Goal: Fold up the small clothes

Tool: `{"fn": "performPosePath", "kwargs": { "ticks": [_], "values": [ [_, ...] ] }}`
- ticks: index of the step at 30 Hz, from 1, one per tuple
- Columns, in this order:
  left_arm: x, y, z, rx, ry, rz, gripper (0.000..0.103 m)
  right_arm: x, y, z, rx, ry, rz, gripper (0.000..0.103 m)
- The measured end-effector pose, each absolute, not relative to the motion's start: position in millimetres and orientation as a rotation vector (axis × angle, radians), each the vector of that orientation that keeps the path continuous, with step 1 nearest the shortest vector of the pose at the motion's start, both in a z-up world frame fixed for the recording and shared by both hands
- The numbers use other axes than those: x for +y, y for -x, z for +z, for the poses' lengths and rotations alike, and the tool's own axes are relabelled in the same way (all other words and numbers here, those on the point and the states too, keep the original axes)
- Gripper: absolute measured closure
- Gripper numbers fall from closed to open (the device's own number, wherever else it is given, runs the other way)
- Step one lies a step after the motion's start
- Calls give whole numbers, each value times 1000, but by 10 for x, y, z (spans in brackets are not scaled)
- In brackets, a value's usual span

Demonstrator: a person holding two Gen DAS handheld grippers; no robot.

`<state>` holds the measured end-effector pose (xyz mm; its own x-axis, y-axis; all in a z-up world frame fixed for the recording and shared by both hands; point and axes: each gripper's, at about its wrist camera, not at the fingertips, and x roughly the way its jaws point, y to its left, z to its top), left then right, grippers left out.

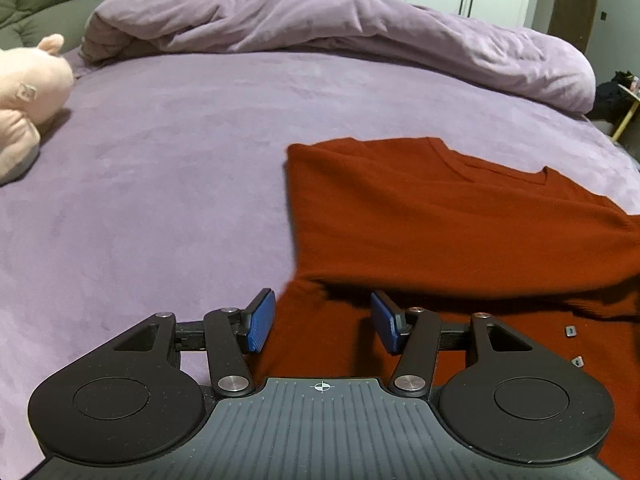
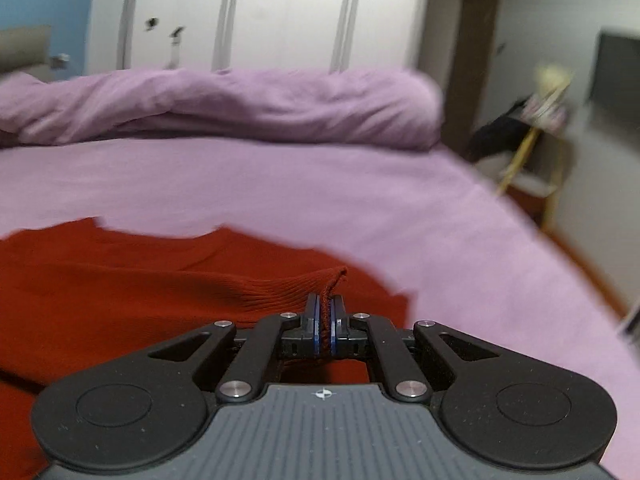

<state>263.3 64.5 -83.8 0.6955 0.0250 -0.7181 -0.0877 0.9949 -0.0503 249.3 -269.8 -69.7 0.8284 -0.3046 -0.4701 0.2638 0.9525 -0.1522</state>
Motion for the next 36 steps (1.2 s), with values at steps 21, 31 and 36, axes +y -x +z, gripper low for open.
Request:
{"fn": "performPosePath", "kwargs": {
  "ticks": [21,31,36],
  "values": [
    [211,-3611,-1096,735,25,50,36,-2643,-3119,-1051,569,67,-107,93],
    [261,-3508,-1004,768,31,46,32,-2890,-2958,-1029,565,23,-93,94],
    [265,-3194,-982,775,32,-1,33,-2901,-2347,-935,601,-242,12,84]
  ]
}}
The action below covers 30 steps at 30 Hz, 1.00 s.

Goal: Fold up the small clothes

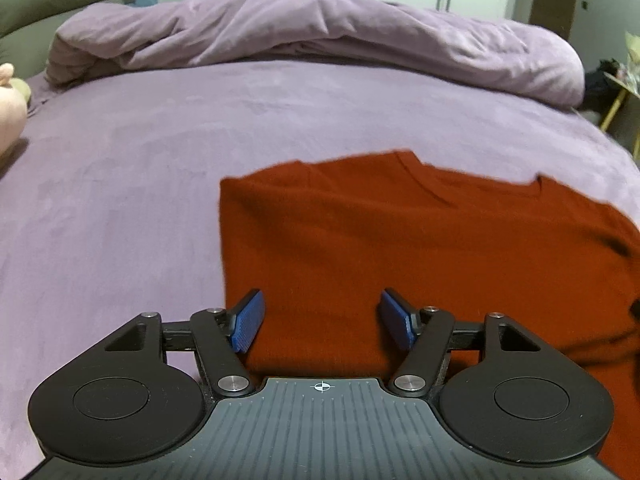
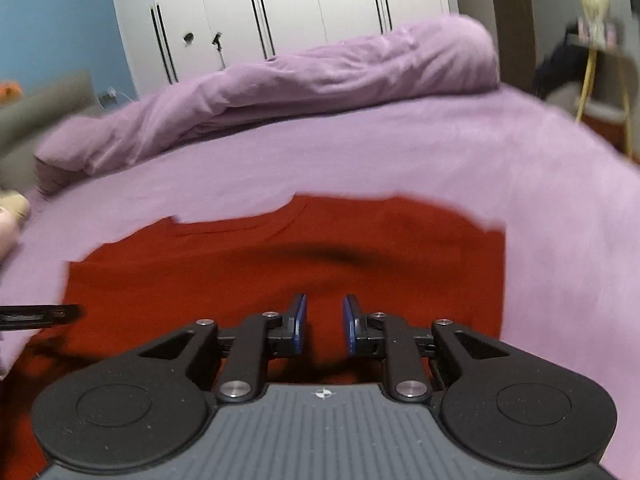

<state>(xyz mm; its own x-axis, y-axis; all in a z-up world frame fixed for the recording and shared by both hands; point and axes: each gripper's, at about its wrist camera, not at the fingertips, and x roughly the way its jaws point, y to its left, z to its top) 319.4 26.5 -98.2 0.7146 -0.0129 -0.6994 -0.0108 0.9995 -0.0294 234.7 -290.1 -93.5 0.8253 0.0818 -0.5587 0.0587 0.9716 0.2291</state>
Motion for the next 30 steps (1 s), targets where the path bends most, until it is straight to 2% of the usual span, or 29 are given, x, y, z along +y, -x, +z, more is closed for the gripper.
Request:
{"fn": "performPosePath", "kwargs": {
  "ticks": [2,3,12,15,23,29,30],
  "values": [
    [237,-3160,-993,773,9,-6,33,-2850,-2259,-1094,671,-186,-29,86],
    [234,-3155,-976,780,3,-6,33,-2858,-2191,-1139,639,-179,-20,86],
    [286,-2856,-830,857,-123,-5,28,-2776,-2188,-1002,722,-91,-62,86],
    [503,-2415,-779,910,-60,-22,29,-2817,-1815,-844,753,-164,-77,83],
    [1019,-987,-785,969,0,-35,29,-3147,9,-875,820,-372,-134,77],
    [1138,-688,-803,1013,104,-74,36,-3155,385,-801,858,-369,-122,76],
    [1141,-677,-807,1020,114,-89,37,-3158,396,-791,852,-369,-120,73]
  ]
}}
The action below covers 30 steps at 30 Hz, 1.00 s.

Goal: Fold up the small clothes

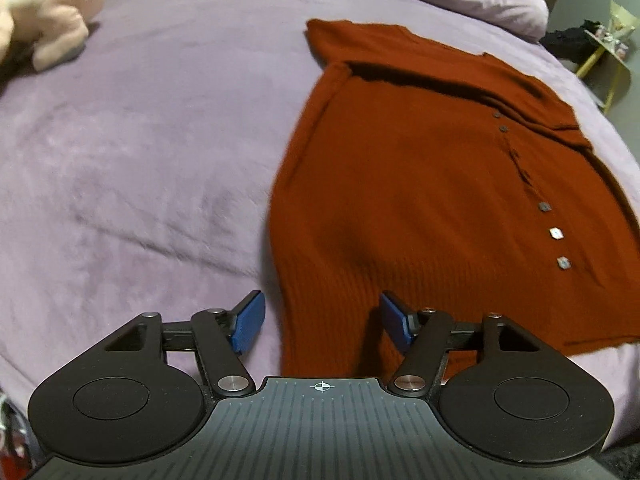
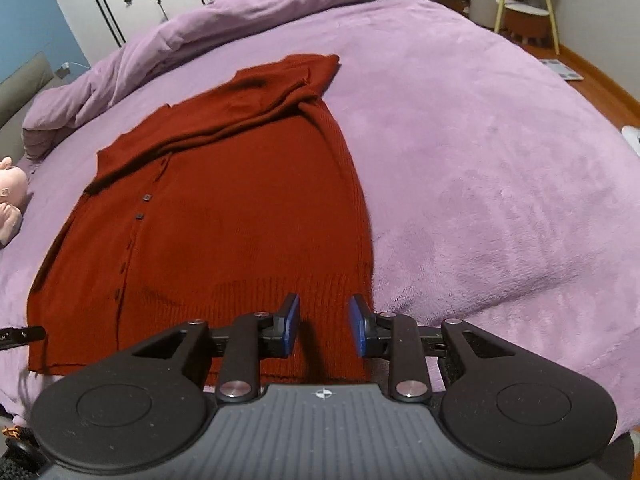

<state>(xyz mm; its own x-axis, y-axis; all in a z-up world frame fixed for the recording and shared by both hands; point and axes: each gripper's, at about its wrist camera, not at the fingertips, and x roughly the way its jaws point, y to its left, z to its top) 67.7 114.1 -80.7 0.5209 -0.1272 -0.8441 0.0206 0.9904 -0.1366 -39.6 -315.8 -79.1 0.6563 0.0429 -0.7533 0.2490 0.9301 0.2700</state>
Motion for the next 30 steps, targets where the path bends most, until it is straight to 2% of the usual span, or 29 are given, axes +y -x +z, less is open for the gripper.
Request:
{"fn": "performPosePath", "kwargs": {
  "ticks": [9,11,15,17,18,19,22,27,30],
  "values": [
    [1219,-555,-880,1066,112,-101,41,-3264,540,-848,886,-407,-154,72],
    [1256,-573,-897,1077,160,-125,52,-3292,562,-867,890,-446,-136,72],
    [1246,-614,-923,1083,187,-176,67,-3372,550,-980,914,-575,-87,72],
    [1252,-643,-942,1092,187,-197,80,-3417,535,-1044,920,-630,-79,73],
    [1253,-657,-940,1095,190,-210,84,-3441,525,-1077,925,-658,-75,80],
    [1251,-676,-935,1098,196,-228,91,-3457,520,-1099,925,-680,-67,86],
    [1227,-726,-892,1086,220,-268,94,-3493,514,-1137,923,-732,-37,98],
    [1254,-903,-499,927,343,-320,94,-3619,433,-1004,810,-906,86,99],
    [1237,-1144,-245,813,356,-276,94,-3627,154,-775,740,-851,101,99]
  ]
}}
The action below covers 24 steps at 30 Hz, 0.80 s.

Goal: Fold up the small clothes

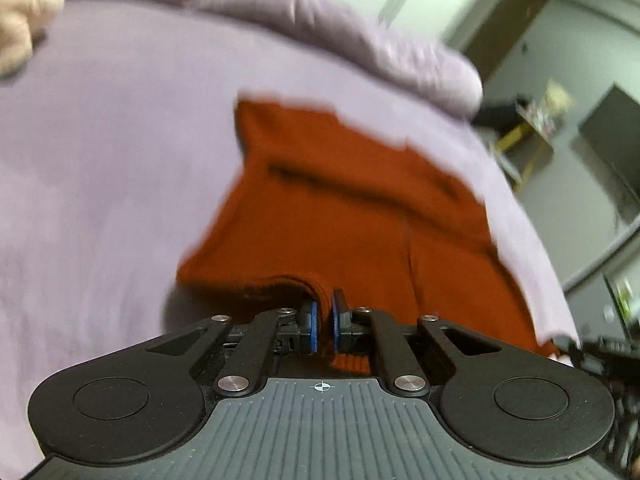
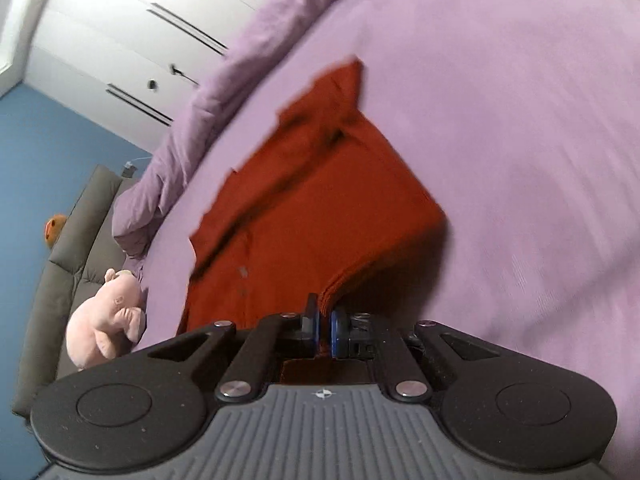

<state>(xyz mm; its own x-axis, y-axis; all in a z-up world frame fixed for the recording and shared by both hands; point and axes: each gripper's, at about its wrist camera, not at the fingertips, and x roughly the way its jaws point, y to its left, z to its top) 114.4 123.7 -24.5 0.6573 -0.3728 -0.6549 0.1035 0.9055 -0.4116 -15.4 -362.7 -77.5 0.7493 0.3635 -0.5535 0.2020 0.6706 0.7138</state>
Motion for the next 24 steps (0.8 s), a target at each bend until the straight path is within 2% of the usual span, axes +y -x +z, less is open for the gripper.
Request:
{"fn": "performPosePath", "kwargs": {
  "ticks": [3,7,9,10,11,12,13,14,21,24],
  "values": [
    [1098,-1451,-122,742,275,-189,94,-3552,-184,-574,686,-737,80,99],
    [919,-1802,-223,722,209,-84,91,-3408,-682,-466,634,-575,-4,98],
    [900,-1922,-292,715,187,-36,81,-3308,-871,-480,641,-445,-54,96],
    [899,-1947,-310,703,162,-23,69,-3280,-906,-475,642,-398,-66,94],
    [932,-1930,-337,694,143,-35,57,-3253,-945,-475,638,-361,-75,84],
    [960,-1938,-359,690,126,-60,53,-3239,-958,-478,628,-332,-73,77],
    [971,-1971,-398,696,101,-87,52,-3228,-964,-484,611,-295,-64,66],
    [963,-2005,-432,714,71,-106,52,-3220,-971,-504,605,-253,-55,64],
    [894,-2285,-811,856,-76,-178,50,-3208,-1303,-803,755,-59,-9,65],
    [922,-2308,-883,876,-55,-193,53,-3234,-1368,-885,796,-66,23,70]
  ]
}}
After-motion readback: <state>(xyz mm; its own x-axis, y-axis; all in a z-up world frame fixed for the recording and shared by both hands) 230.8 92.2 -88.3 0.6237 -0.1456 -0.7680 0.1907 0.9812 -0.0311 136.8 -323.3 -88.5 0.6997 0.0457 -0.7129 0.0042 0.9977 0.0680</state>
